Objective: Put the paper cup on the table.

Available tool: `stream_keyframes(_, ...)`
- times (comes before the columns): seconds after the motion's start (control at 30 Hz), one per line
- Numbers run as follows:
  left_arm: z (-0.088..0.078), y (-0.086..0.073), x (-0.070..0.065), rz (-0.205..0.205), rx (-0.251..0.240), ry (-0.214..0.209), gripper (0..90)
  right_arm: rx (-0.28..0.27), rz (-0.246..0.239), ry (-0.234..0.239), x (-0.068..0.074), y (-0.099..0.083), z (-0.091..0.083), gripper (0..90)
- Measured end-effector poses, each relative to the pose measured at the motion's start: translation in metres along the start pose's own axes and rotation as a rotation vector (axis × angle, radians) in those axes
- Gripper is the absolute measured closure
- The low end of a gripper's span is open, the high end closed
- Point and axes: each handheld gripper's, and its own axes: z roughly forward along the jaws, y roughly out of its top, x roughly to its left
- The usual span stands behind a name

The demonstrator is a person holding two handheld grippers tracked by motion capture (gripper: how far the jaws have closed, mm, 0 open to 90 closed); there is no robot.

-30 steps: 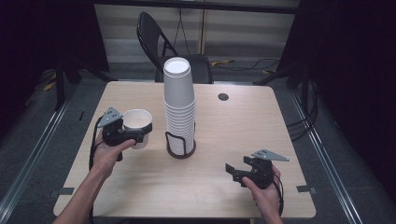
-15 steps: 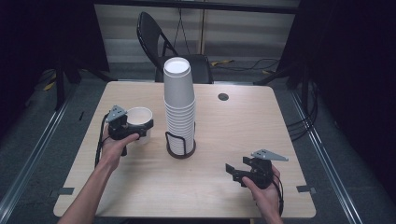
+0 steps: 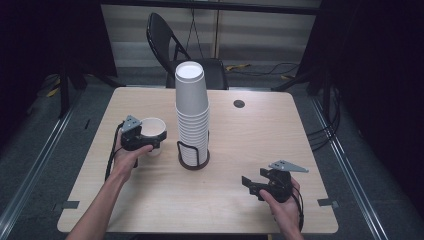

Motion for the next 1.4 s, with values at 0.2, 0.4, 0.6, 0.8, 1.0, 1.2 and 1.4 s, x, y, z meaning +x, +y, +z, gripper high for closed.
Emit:
stream_keyframes(0.2,-0.004,-0.004,0.001,0.022,0.015,0.001,7.6,0.008,0.002,0.001,0.000,0.000,0.001,18.5)
stream_keyframes(0.4,-0.007,-0.007,0.004,0.007,0.040,-0.008,7.8,0.007,0.002,0.000,0.000,0.000,0.002,18.4)
stream_keyframes(0.6,-0.005,-0.010,0.002,0.026,0.095,0.002,10.6,0.009,0.000,0.000,0.001,0.000,0.001,18.4)
stream_keyframes(0.8,-0.005,-0.012,0.001,0.048,0.122,0.016,11.8,0.009,0.002,-0.001,0.000,-0.001,0.001,18.4)
stream_keyframes(1.0,-0.002,-0.017,0.002,0.055,0.177,0.015,14.3,0.007,-0.002,0.000,0.001,0.000,0.001,18.4)
stream_keyframes(1.2,-0.003,-0.020,0.002,0.054,0.206,0.008,15.3,-0.011,0.003,-0.001,0.001,0.000,-0.001,18.5)
stream_keyframes(1.4,-0.001,-0.023,0.001,0.067,0.260,0.026,15.4,-0.004,0.001,0.000,0.002,0.000,0.000,18.5)
